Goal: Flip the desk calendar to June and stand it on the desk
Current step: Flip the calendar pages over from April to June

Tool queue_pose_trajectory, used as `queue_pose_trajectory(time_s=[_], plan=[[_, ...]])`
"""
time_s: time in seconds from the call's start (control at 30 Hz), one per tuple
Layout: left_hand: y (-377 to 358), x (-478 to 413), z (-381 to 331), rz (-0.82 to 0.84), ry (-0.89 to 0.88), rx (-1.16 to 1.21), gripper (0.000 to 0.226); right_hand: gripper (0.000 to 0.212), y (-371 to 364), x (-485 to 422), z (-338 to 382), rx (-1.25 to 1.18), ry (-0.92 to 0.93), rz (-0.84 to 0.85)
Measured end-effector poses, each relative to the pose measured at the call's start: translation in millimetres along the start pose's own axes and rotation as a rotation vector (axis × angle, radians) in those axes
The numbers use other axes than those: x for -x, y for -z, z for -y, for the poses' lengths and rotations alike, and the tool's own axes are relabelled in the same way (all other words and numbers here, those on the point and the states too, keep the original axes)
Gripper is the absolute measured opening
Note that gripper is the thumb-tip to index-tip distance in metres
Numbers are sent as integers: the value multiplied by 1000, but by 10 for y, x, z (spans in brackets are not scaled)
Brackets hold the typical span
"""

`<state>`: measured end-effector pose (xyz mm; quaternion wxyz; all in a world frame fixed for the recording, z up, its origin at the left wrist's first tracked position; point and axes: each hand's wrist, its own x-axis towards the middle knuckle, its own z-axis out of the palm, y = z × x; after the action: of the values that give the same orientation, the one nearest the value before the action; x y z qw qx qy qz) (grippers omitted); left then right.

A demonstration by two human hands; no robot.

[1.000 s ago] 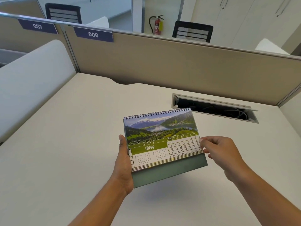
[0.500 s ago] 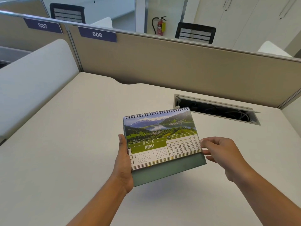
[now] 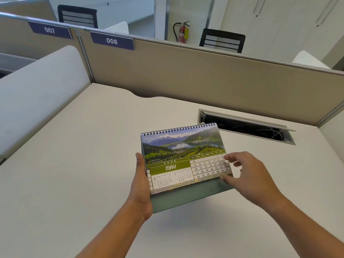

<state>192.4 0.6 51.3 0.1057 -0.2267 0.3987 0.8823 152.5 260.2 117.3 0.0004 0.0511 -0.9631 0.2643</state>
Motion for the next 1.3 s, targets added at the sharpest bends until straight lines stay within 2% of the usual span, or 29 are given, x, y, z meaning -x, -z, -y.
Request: queue_pose_trajectory(time_s=[0.1,0.17,0.3,0.37,0.47,0.53,0.6,0.73,0.77,0.9,1.07,1.3], plan=[[-3,-2,2,5,1,2,83,66,-8,30,41,270,281,78],[-6,4,-3,10,2,5,83,63,8,-6,56,353,337,84],[-4,14,-3,14,10,12,84,41,102,-107,114,362,436,10],[0,18,4,15,16,21,84,46,144,-134,131,395,494,54],[5,23,9,29,25,40,84,67,153,-127,163,503,570,185],[6,31,7,26,22,42,83,64,142,-126,188,519,612,166],[8,40,5,26,23,43,84,56,144,-127,210,482,632,105],[26,43,10,32,28,54,87,80,143,-109,248,529,643,179],[26,46,6,36,32,56,87,81,130,-97,264,549,643,193],[23,39,-1,42,35,49,88,55,136,-108,288,503,660,89],[1,28,6,46,41,59,87,75,118,-93,301,570,659,177],[-1,18,-7,45,37,52,87,56,112,-85,275,505,692,75]])
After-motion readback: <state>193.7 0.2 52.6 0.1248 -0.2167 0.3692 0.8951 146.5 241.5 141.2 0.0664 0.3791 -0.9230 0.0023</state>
